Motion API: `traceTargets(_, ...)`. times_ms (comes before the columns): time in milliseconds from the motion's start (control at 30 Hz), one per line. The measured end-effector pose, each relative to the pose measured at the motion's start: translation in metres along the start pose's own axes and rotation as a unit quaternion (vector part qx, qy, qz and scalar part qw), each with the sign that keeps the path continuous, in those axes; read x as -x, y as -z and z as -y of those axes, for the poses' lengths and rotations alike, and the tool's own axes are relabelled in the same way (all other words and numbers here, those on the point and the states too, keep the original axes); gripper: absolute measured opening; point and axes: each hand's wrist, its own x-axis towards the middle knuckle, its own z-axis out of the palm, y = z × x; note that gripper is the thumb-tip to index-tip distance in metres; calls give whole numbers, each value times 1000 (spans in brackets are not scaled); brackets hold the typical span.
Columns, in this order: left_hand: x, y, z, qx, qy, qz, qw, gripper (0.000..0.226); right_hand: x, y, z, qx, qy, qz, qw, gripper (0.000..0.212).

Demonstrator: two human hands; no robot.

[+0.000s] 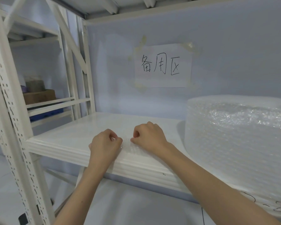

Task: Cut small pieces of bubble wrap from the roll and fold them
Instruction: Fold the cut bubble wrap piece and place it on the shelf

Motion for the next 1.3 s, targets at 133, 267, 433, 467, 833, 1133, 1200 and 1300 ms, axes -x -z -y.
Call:
traceTargets(133, 0, -1, 0, -45, -6, 15, 999, 4, 3, 7, 2, 6, -2, -41, 999, 24)
traceTargets(267, 0, -1, 2, -48, -12, 20, 999, 7, 24, 30, -4, -111, -37, -104, 988, 28)
traceTargets(433, 7, -1, 3, 12, -67, 19, 998, 21, 82, 48, -23, -70, -41, -16, 997, 38)
traceTargets(467, 9, 0, 3, 10, -83, 29, 996, 22, 93, 48, -27, -51, -45, 1, 998, 41)
traceTargets(833, 7, -2, 2, -41, -76, 97, 992, 29, 112, 41, -38, -73, -80, 96, 989, 34)
traceTargets(1133, 14, 2, 0, -64, -212, 130, 967, 56, 112, 39, -36, -58, -68, 117, 989, 26)
traceTargets(1200, 22, -2, -5, -119, -245, 163, 948, 63, 111, 38, -37, -48, -67, 124, 989, 44)
traceTargets(1300, 31, -8, -10, -160, -266, 191, 931, 67, 111, 38, -36, -45, -69, 115, 990, 51)
